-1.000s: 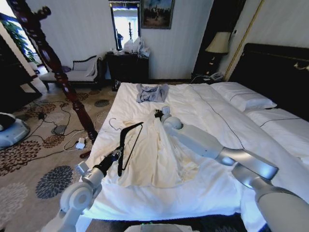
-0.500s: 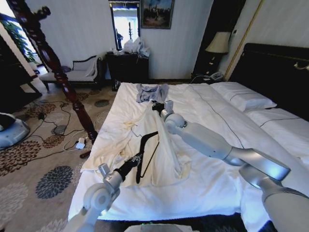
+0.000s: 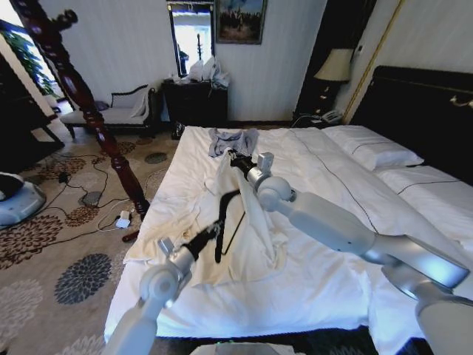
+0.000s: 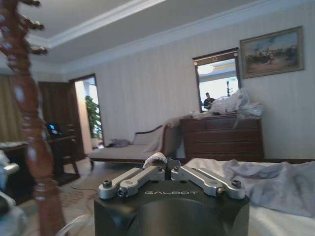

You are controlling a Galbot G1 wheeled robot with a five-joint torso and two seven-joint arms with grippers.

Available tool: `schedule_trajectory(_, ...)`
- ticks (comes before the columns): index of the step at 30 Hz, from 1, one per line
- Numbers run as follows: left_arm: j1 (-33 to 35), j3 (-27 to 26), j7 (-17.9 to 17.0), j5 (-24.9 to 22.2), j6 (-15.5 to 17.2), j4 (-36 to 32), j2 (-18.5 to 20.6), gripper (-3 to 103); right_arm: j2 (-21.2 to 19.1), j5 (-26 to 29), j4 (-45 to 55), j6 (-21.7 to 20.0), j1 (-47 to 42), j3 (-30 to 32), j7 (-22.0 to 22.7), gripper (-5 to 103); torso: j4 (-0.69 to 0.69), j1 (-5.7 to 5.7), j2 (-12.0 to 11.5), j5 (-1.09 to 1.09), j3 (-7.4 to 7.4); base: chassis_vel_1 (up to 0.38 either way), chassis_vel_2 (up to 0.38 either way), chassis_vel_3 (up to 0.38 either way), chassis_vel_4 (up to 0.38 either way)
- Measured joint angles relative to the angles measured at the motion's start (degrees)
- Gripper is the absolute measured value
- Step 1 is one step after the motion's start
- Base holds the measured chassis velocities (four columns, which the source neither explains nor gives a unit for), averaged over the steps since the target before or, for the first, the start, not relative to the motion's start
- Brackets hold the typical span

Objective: Pick up the clothes from the bed and hang them on the clothes hanger.

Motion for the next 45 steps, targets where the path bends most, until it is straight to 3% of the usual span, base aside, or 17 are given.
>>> schedule_trajectory(8, -4.95, 0.24, 1.46, -0.21, -0.54, 2.46, -1.87, 14, -3.47, 0.92, 6.41, 0.81, -5.78, 3.39, -0.81, 1, 0.03, 0.00, 0.00, 0.00, 0.00, 0.000, 0.000, 0.000, 0.000)
schedule_trajectory(12, -6.28, 0.16, 2.43, 1.92, -1.43, 3.61, -1.56, 14, -6.26, -0.38, 10.55, 1.32, -9.95, 5.49, -2.62, 1, -0.02, 0.00, 0.00, 0.01, 0.00, 0.000, 0.000, 0.000, 0.000)
schedule_trajectory(14, -6.32, 0.18, 2.52, 2.14, -1.47, 3.61, -1.47, 14, -6.33, -0.70, 10.90, 1.82, -10.17, 5.50, -3.26, 1, -0.01, 0.00, 0.00, 0.01, 0.00, 0.000, 0.000, 0.000, 0.000)
schedule_trajectory(17, -7.61, 1.33, 2.62, 3.25, -1.67, 3.72, -1.97, 14, -6.62, -2.91, 12.97, 5.58, -11.02, 5.48, -7.72, 1, 0.05, 0.00, 0.00, -0.02, 0.00, 0.000, 0.000, 0.000, 0.000)
schedule_trajectory(24, -8.17, 2.05, 2.64, 4.18, -1.62, 3.01, -3.43, 14, -5.25, -4.24, 13.82, 5.46, -10.40, 3.71, -8.75, -2, 0.01, 0.00, 0.00, -0.01, 0.00, 0.000, 0.000, 0.000, 0.000)
schedule_trajectory(27, -7.91, 1.91, 2.63, 4.56, -1.58, 2.53, -2.89, 14, -4.89, -4.90, 14.33, 5.17, -10.90, 2.74, -10.30, 13, 0.05, 0.00, 0.00, -0.02, 0.00, 0.000, 0.000, 0.000, 0.000)
schedule_trajectory(29, -7.95, 1.88, 2.69, 4.55, -1.60, 2.40, -2.54, 14, -5.05, -5.21, 15.00, 5.57, -11.24, 2.44, -10.80, 13, 0.03, 0.00, 0.00, -0.01, 0.00, 0.000, 0.000, 0.000, 0.000)
schedule_trajectory(30, -8.11, 1.71, 2.82, 4.43, -1.76, 2.26, -2.02, 14, -5.55, -5.42, 16.42, 6.14, -11.66, 1.93, -11.18, 24, 0.01, 0.00, 0.00, -0.01, 0.00, 0.000, 0.000, 0.000, 0.000)
schedule_trajectory(32, -8.23, 1.50, 2.87, 4.26, -1.89, 2.19, -1.59, 14, -6.08, -5.52, 17.74, 6.53, -11.90, 1.48, -11.23, 24, 0.00, 0.00, 0.00, -0.01, 0.00, 0.000, 0.000, 0.000, 0.000)
schedule_trajectory(37, -8.50, 0.21, 3.11, 2.88, -2.24, 1.13, 0.73, 14, -9.45, -6.75, 20.56, 8.57, -13.66, 0.99, -14.14, 45, 0.03, -0.01, 0.00, -0.02, 0.00, 0.000, 0.000, 0.000, 0.000)
schedule_trajectory(39, -8.33, -0.88, 3.23, 1.72, -2.42, 0.02, 2.62, 14, -12.06, -3.07, 20.42, 10.61, -16.97, 4.98, -17.68, 56, 0.01, 0.00, 0.00, 0.00, 0.00, 0.000, 0.000, 0.000, 0.000)
schedule_trajectory(41, -8.19, -1.17, 3.30, 1.33, -2.47, -0.39, 3.28, 14, -12.97, -1.38, 20.10, 11.17, -18.28, 6.95, -18.80, 56, 0.02, 0.00, 0.00, -0.01, 0.00, 0.000, 0.000, 0.000, 0.000)
schedule_trajectory(42, -7.88, -1.67, 3.45, 0.72, -2.59, -1.09, 4.54, 14, -14.50, 1.12, 19.16, 11.48, -20.68, 10.43, -19.48, 61, 0.00, -0.01, 0.01, 0.01, 0.00, 0.000, 0.000, 0.000, 0.000)
schedule_trajectory(44, -7.13, -2.44, 3.89, -0.01, -2.82, -2.44, 7.40, 14, -17.92, 2.91, 16.09, 9.65, -23.94, 17.69, -15.93, 73, 0.00, -0.01, 0.01, 0.01, 0.00, 0.000, 0.000, 0.000, 0.000)
schedule_trajectory(45, -7.13, -2.44, 3.89, -0.01, -2.82, -2.44, 7.40, 14, -17.92, 2.91, 16.09, 9.65, -23.94, 17.69, -15.93, 73, 0.00, -0.01, 0.01, 0.01, 0.00, 0.000, 0.000, 0.000, 0.000)
